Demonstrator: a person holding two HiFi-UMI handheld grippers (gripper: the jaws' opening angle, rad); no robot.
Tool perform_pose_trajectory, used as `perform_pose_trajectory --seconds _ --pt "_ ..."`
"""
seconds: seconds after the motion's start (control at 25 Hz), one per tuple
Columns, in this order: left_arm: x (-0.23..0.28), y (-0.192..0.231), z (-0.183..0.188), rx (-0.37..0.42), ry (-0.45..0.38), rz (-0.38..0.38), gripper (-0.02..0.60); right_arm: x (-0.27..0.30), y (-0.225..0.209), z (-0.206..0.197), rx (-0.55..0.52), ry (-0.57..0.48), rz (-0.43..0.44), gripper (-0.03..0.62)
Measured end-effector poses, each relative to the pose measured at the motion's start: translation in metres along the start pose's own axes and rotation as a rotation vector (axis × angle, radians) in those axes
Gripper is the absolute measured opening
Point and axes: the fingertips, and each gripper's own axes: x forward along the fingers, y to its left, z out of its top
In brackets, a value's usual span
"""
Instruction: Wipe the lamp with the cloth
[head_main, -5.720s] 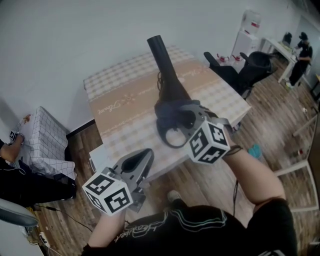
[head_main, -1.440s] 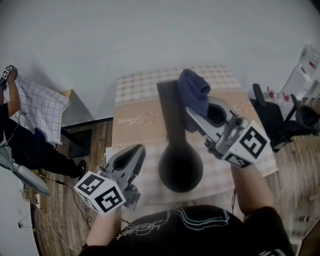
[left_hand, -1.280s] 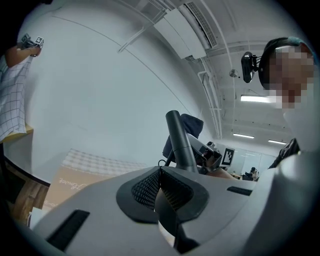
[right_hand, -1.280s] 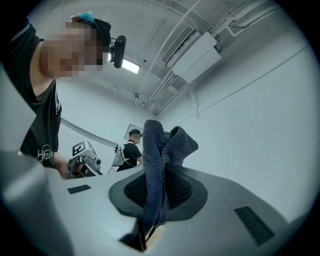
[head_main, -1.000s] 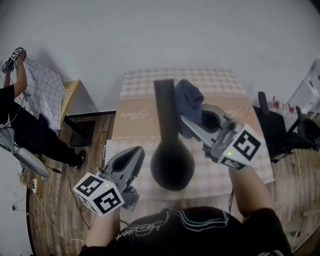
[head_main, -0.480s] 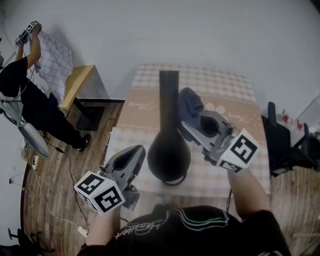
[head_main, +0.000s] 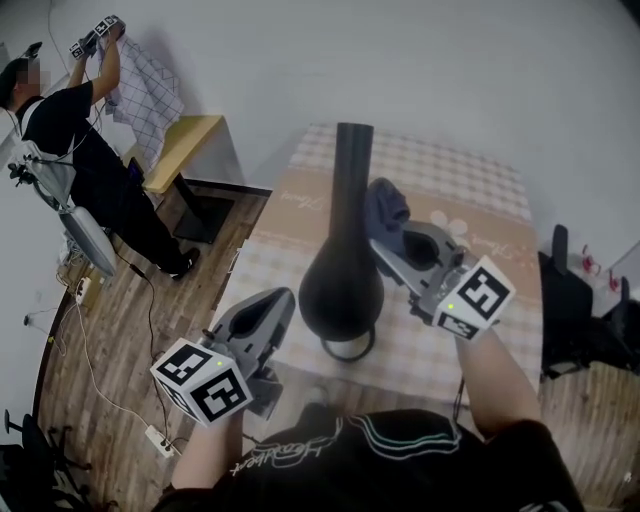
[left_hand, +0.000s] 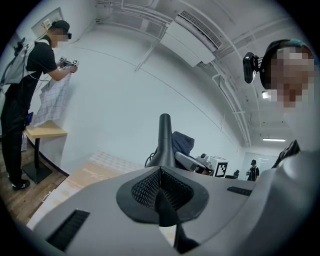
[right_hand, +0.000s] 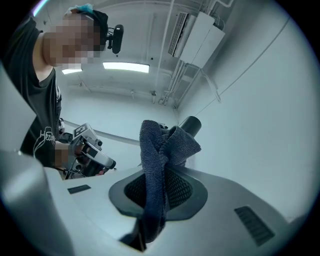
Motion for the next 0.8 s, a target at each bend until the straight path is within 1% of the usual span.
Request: perform_pose_trajectory --seconds 0.2,0.4,0.8 --pt "-0.013 -0.015 -0.012 -0.033 -0.027 0.022 0.002 -0.008 0.009 -0.011 0.030 -0.008 0.028 0.055" --pt "-0.018 -0.025 -0.028 -0.041 -0.027 0.060 0.002 -0.018 0.015 -0.021 0.024 0.003 0.049 0.055" --pt "-0.039 -0.044 -0.062 -0.071 -0.030 0.121 0.002 -0.040 0.041 -0.043 0.031 0.032 0.078 0.055"
